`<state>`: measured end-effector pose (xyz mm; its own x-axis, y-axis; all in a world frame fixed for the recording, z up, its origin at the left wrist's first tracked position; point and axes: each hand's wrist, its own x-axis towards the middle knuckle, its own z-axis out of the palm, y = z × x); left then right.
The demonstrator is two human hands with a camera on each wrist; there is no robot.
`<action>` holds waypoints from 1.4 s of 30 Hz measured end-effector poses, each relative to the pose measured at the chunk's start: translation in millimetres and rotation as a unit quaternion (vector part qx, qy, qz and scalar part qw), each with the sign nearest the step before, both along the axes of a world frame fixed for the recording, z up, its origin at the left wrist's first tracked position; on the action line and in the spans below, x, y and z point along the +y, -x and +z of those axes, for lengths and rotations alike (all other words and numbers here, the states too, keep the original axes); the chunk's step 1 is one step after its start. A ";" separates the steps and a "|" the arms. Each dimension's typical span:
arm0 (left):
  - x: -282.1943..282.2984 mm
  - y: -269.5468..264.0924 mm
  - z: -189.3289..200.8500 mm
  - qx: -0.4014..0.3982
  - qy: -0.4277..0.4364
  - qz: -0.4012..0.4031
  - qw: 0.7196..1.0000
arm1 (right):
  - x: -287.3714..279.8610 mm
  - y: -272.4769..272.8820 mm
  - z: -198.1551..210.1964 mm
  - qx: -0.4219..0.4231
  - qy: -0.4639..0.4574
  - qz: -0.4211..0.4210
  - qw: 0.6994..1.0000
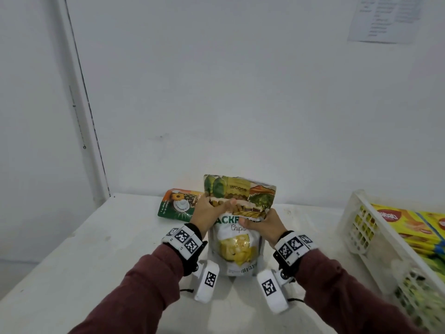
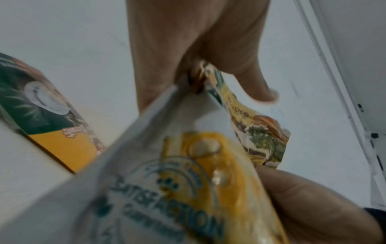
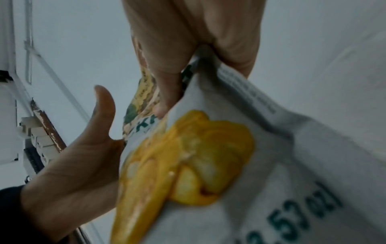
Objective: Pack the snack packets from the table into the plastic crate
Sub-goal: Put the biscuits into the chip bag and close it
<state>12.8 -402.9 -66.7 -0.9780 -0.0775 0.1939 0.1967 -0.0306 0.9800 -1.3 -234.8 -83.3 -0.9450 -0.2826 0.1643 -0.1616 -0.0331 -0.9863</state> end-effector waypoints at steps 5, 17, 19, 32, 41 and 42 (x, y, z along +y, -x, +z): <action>-13.6 5.1 -17.7 -0.057 0.086 -0.050 0.993 | 1.0 6.1 -1.4 -0.012 -0.018 0.031 0.999; -15.8 6.0 -29.8 -0.108 0.114 -0.137 0.978 | 9.3 -4.9 -1.0 -0.046 -0.122 0.070 0.989; -15.5 3.1 -28.9 -0.099 0.131 -0.143 0.976 | 17.0 -8.1 1.1 -0.093 -0.143 0.107 0.980; -14.3 -1.7 -26.2 -0.101 0.169 -0.203 0.959 | 27.6 -23.1 -4.3 -0.171 -0.220 0.137 0.951; -9.0 -3.5 -22.4 -0.117 0.123 -0.202 0.965 | 31.0 -36.4 0.2 -0.131 -0.193 0.167 0.958; -10.8 0.7 -21.0 -0.119 0.084 -0.184 0.972 | 30.3 -38.8 2.1 -0.137 -0.189 0.172 0.957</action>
